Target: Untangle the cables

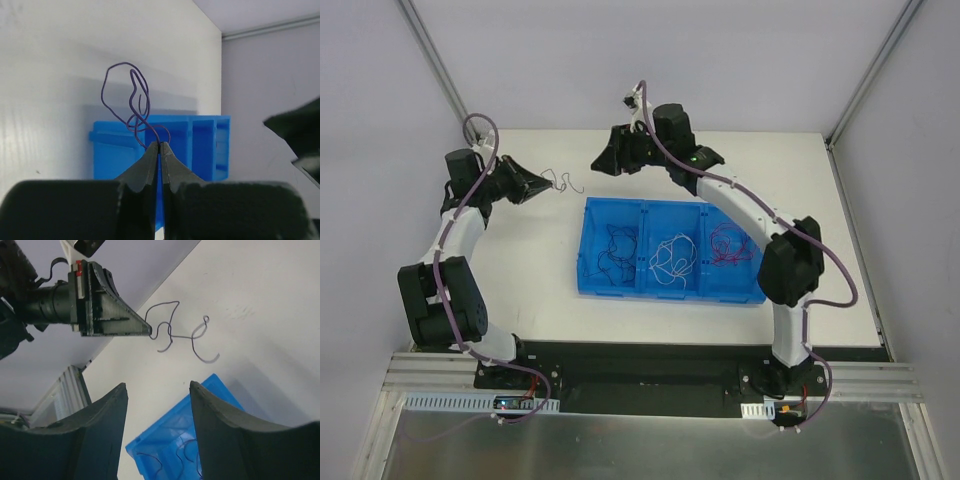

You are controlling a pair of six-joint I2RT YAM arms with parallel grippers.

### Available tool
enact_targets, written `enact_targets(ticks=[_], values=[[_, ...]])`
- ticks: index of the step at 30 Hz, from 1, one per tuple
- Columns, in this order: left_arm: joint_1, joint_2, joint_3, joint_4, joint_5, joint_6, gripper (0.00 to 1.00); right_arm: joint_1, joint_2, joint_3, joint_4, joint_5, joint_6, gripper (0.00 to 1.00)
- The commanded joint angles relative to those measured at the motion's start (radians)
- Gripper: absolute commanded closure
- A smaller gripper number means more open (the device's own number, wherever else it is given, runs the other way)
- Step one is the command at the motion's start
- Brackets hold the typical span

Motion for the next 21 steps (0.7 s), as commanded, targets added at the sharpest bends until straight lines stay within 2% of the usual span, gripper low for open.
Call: enact_targets(ticks=[1,8,12,21], values=[[-0.062,-0.087,0.017,0.091,0.094,0.048,1.00,0.017,0.096,0.115,0.149,-0.091,0.219,0.46],[-0.119,-0.155,0.018,0.102,0.103,0.102,1.00,0.029,0.131,0.119,0.130,-0.031,0.190,0.49],[-0.122,-0.172,0.011,0.115,0.101,0.104,1.00,0.031,0.151,0.122,0.133,0.002,0.244,0.54],[-0.129,-0.173,0.000,0.163,0.133,0.065,1.00,0.035,0.211,0.143,0.150,0.041,0.347,0.55]])
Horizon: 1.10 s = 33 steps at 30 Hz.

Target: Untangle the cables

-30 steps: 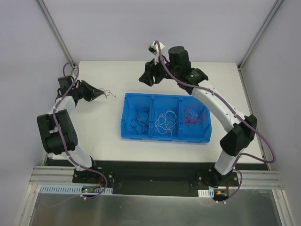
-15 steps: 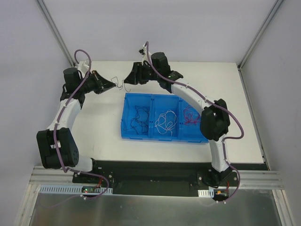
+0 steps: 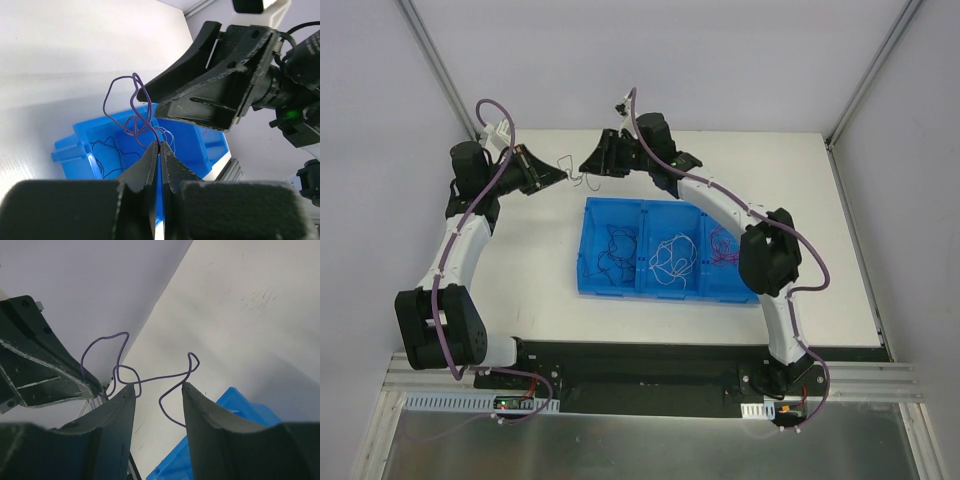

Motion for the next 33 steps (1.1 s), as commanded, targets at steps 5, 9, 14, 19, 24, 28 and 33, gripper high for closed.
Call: enact_targets(ticks=[5,9,14,19,24,28,33], values=[[-0.005,-0.030,-0.007,0.087,0.045,0.009,1.00,0.005,0.023,0.048,0.044,0.046,0.059,0.57],[-0.004,-0.027,-0.016,0.129,0.077,-0.045,1.00,0.005,0.037,0.051,0.044,0.037,0.057,0.73],[0.013,-0.065,-0.003,0.073,0.033,0.019,1.00,-0.018,-0.029,-0.018,0.027,0.126,-0.005,0.99],[0.033,-0.148,-0.027,0.042,-0.053,0.067,1.00,-0.062,-0.156,-0.153,-0.042,0.302,-0.125,1.00],[0.093,-0.168,-0.043,0.050,-0.074,0.038,1.00,-0.110,-0.212,-0.218,-0.036,0.376,-0.153,0.99],[0.091,-0.192,-0.050,0.074,-0.051,0.015,1.00,-0.127,-0.224,-0.234,-0.018,0.338,-0.134,1.00],[0.091,-0.211,-0.053,0.077,-0.050,0.006,1.00,-0.125,-0.238,-0.244,-0.019,0.371,-0.134,0.99]])
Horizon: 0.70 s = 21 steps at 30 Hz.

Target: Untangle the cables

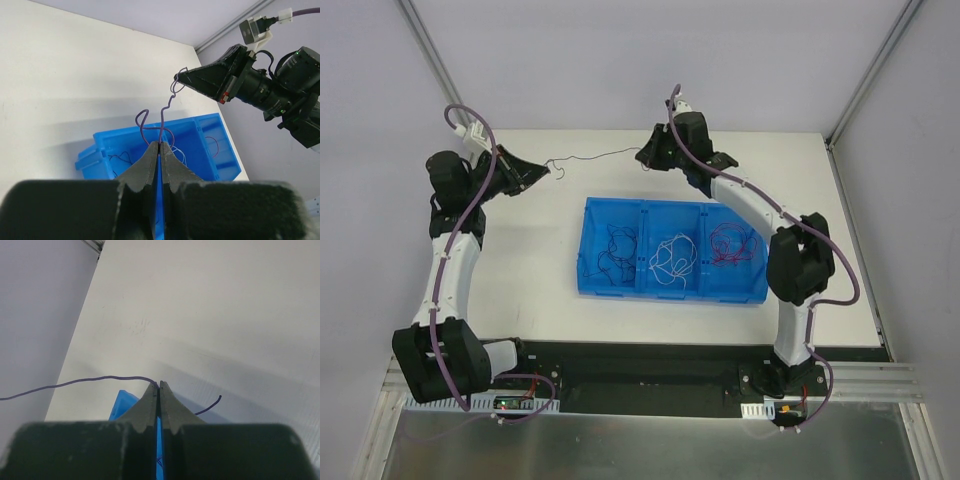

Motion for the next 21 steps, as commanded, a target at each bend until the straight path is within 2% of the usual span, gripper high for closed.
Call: enact_targets(ticks=[1,9,13,16,19,21], values=[[0.004,-0.057,-0.002,0.056,0.004,0.001,1.00,0.005,-0.075,-0.025,0.004,0.087,-0.029,0.99],[-0.005,-0.077,0.002,0.011,-0.019,0.001,1.00,-0.006,-0.126,-0.033,-0.077,0.210,-0.058,0.99],[-0.003,-0.139,-0.008,-0.021,-0.057,-0.020,1.00,0.039,-0.140,-0.002,-0.112,0.244,-0.096,1.00],[0.000,-0.198,0.036,-0.137,-0.076,0.012,1.00,0.057,-0.161,-0.007,-0.122,0.253,-0.100,0.99],[0.000,-0.290,0.065,-0.265,-0.108,0.084,1.00,0.060,-0.213,-0.045,-0.082,0.189,-0.122,0.99],[0.000,-0.348,0.048,-0.312,-0.100,0.098,1.00,0.059,-0.236,-0.064,-0.039,0.071,-0.164,0.92]])
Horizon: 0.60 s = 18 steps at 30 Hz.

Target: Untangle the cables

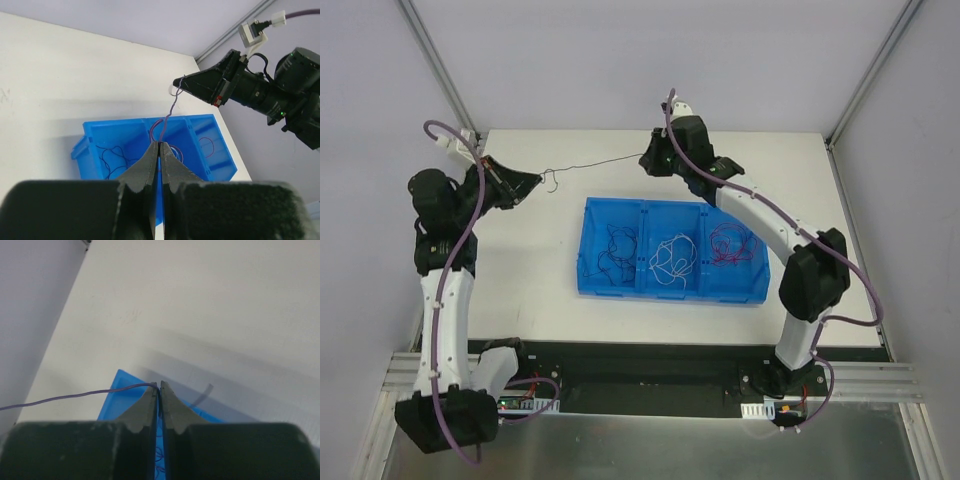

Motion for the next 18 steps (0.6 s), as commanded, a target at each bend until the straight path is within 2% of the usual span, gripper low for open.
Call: enact_targets(ticks=[1,3,4,5,7,12,15,18], values=[[0.003,-0.138,0.022,-0.127,-0.018,0.073,1.00,-0.010,-0.125,-0.017,0.074,-0.148,-0.087,0.86],[0.000,-0.173,-0.014,-0.142,0.008,0.070,1.00,-0.011,-0.154,-0.024,0.093,-0.208,-0.105,0.68],[0.000,-0.182,-0.024,-0.159,0.017,0.073,1.00,-0.014,-0.169,-0.030,0.102,-0.249,-0.119,0.50],[0.000,-0.193,-0.024,-0.185,0.014,0.083,1.00,-0.016,-0.187,-0.029,0.103,-0.312,-0.137,0.41],[0.000,-0.201,-0.021,-0.214,0.022,0.099,1.00,-0.019,-0.236,-0.038,0.093,-0.393,-0.173,0.32],[-0.026,-0.172,-0.005,-0.231,0.045,0.090,1.00,-0.029,-0.446,-0.171,0.129,-0.368,-0.259,0.16],[-0.061,-0.147,0.000,-0.231,0.033,0.084,1.00,-0.051,-0.539,-0.233,0.136,-0.391,-0.302,0.10],[-0.130,-0.127,-0.006,-0.230,-0.004,0.074,1.00,-0.069,-0.602,-0.285,0.136,-0.334,-0.320,0.07]])
